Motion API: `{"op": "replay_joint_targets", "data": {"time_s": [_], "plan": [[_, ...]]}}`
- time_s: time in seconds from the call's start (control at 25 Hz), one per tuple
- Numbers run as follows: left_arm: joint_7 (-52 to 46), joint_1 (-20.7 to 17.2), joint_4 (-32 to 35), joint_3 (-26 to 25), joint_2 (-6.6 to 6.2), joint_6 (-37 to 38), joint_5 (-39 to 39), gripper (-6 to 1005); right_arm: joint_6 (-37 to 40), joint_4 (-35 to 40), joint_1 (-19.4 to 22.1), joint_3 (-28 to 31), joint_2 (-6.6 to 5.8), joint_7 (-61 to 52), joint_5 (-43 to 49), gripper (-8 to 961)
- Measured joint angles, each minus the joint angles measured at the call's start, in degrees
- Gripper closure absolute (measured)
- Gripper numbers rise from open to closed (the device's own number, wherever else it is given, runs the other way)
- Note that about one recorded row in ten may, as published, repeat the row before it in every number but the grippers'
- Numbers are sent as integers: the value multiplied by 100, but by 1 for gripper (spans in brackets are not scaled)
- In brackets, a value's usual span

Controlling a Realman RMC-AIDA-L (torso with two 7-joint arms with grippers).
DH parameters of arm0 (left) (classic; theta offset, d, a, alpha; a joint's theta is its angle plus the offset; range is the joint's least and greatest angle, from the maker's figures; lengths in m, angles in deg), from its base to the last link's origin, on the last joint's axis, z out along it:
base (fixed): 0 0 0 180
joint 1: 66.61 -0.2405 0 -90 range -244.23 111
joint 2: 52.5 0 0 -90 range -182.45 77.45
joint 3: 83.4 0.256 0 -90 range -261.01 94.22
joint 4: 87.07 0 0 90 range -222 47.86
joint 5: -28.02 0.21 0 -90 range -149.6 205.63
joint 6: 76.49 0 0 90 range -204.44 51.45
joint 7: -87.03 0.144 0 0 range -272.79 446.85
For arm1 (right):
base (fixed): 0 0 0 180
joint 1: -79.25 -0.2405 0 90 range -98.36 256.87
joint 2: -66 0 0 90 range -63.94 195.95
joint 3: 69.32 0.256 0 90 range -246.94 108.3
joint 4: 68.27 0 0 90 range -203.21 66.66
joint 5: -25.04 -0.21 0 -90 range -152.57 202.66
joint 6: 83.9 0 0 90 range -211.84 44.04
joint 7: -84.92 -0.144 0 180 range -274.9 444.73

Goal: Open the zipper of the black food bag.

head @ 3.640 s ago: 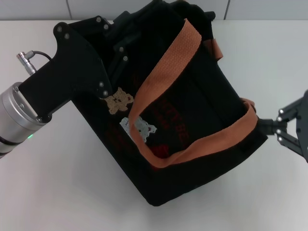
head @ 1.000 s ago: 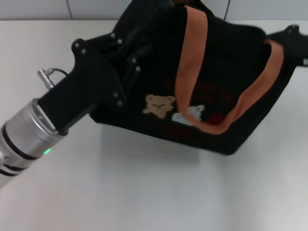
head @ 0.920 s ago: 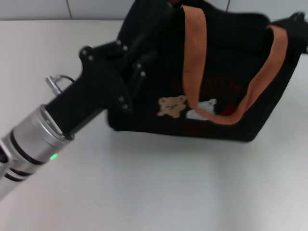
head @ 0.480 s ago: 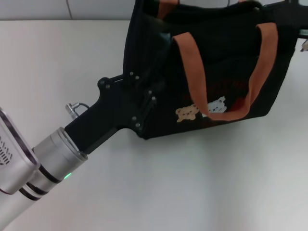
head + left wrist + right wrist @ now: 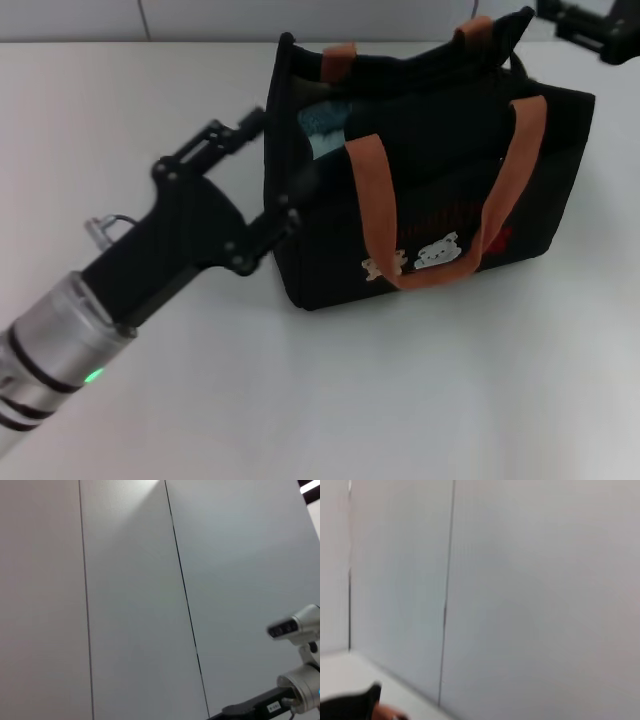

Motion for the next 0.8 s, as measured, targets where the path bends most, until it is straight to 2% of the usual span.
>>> {"op": "replay_joint_targets", "data": {"time_s": [0.04,0.08,0.16,0.24,0.28,0.32,0.36,0.4,0.44,0.48,0.52,0.6,0.64,0.68,0.72,0.8], "plan": [[-203,-115,182,-3,-11,258,-31,484,61,82,293,31,-3,197,-585,535],[-203,-115,182,-3,-11,258,-31,437,61,82,293,31,-3,197,-585,495],[-519,-229,420,-7,-17,477,-55,353,188,35,537,101,-2,456,-1183,415],[-1176,-369,910,72,-29,727,4,278,813,-342,834,300,-12,876,-1975,352],[-1176,-369,910,72,-29,727,4,240,813,-342,834,300,-12,876,-1975,321],[-1364,-395,1083,135,-34,764,44,202,1525,-678,930,576,-19,1043,-2117,289],[-1701,-430,1432,309,-41,794,153,164,1525,-678,930,576,-19,1043,-2117,258],[-1934,-456,1668,448,-48,803,236,162,1937,-860,957,713,-24,1163,-2062,226],[-2385,-503,2140,781,-74,796,453,161,2873,-1257,997,943,-46,1558,-1789,195],[-2385,-503,2140,781,-74,796,453,159,2873,-1257,997,943,-46,1558,-1789,184],[-2752,-525,2560,1126,-89,770,757,157,3249,-1436,1008,995,-64,1767,-1651,172],[-2921,-528,2733,1267,-92,760,939,154,4199,-1860,1023,1060,-105,2443,-1194,149],[-3067,-528,2881,1385,-93,756,1127,152,4819,-2262,1010,1051,-127,3084,-632,138],[-3185,-525,2977,1451,-88,754,1296,150,4819,-2262,1010,1051,-127,3084,-632,126],[-3356,-508,3090,1518,-69,743,1563,148,5012,-2533,960,1034,-106,3421,-124,115],[-3379,-491,3098,1528,-57,725,1650,145,5015,-2647,913,1034,-75,3514,120,115]]}}
